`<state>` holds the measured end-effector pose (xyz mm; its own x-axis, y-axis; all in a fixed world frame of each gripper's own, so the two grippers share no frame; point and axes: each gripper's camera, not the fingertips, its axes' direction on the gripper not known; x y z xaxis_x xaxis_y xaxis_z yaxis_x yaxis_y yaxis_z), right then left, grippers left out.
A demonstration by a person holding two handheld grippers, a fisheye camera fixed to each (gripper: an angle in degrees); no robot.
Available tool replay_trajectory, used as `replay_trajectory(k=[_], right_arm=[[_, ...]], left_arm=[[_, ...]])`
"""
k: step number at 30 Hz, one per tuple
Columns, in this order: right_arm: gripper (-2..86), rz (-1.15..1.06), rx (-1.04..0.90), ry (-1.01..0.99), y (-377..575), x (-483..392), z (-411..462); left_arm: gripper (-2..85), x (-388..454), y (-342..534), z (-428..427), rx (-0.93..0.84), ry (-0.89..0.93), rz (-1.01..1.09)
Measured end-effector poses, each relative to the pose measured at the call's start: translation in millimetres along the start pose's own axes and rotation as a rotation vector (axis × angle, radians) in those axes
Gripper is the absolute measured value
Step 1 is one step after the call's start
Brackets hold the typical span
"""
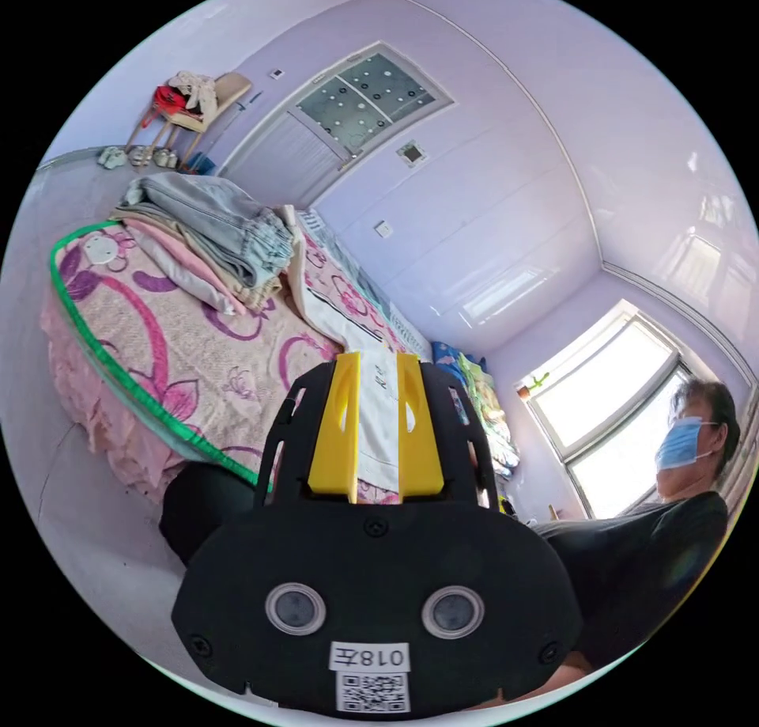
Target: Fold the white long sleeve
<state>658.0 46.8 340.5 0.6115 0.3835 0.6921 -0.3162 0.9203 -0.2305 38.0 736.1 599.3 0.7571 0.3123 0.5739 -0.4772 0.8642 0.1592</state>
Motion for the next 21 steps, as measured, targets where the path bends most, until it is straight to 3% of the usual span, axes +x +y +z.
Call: replay_trajectory(k=[3, 7, 15, 21], right_arm=[[5.9, -0.01, -0.055, -0.045, 61.5, -32.0, -12.5], [10.6, 0.027, -0.235, -0.06, 95.7, -45.9, 17.4], [13.2, -0.063, -0.44, 0.117, 68.6, -63.6, 77.4], [12.3, -0.027, -0.537, 0.199, 62.5, -53.6, 104.3]], left_arm=[[8.0, 10.6, -8.1, 41.5, -0.074, 0.069, 0.065], [9.6, 18.1, -10.3, 107.4, -0.236, 0.008, 0.08], [13.0, 37.2, -0.3, 241.1, -0.557, -0.286, 0.109], [11.9, 61.7, 10.1, 289.9, -0.633, -0.426, 0.157]])
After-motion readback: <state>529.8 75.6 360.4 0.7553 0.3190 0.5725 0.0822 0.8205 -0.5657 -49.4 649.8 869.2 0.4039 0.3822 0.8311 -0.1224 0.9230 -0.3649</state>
